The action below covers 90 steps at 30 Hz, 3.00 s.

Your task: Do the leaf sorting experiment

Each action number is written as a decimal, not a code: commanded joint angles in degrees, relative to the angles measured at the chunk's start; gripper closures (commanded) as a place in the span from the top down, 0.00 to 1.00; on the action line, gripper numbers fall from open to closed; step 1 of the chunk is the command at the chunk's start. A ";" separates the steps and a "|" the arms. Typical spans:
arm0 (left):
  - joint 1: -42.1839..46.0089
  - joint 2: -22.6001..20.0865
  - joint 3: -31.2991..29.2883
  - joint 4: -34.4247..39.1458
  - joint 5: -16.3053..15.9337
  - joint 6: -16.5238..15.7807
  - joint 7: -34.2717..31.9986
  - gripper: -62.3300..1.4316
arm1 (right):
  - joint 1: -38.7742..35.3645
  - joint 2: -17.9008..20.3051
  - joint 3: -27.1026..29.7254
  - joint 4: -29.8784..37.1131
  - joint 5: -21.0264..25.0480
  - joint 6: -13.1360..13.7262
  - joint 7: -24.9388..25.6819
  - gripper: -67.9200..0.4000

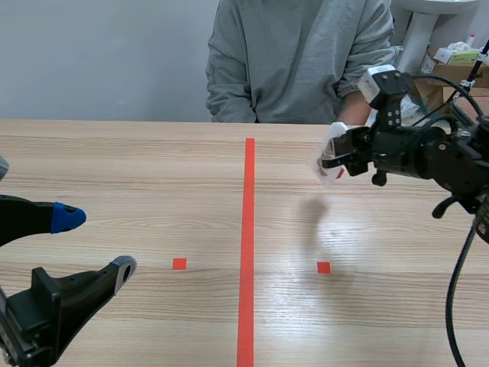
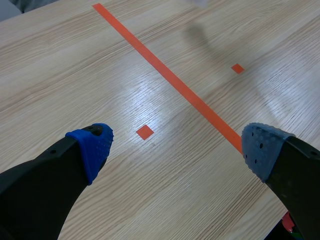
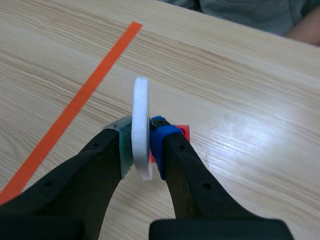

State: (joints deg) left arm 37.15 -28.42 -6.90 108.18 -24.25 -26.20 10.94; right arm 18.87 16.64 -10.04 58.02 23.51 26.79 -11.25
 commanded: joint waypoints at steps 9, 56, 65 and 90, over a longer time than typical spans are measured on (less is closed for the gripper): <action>-0.02 -0.02 0.13 0.46 -0.37 -0.11 -0.55 0.88 | -4.46 5.35 9.92 1.51 2.71 -0.83 0.00 0.02; -0.02 -0.02 0.13 0.46 -0.37 -0.13 -0.42 0.88 | -7.91 4.81 15.78 -4.17 -1.25 -14.99 1.31 0.41; -0.02 -0.02 0.13 0.46 -0.37 -0.13 -0.39 0.88 | -8.68 5.88 16.92 -1.73 -1.27 -14.80 -1.95 0.50; -0.02 -0.02 0.13 0.46 -0.37 -0.13 -0.39 0.88 | -42.45 9.86 23.65 44.46 8.79 -4.17 -10.34 0.61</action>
State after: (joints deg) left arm 37.15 -28.42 -6.90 108.18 -24.25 -26.20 11.11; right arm -23.64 25.56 13.34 102.19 31.88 23.00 -22.26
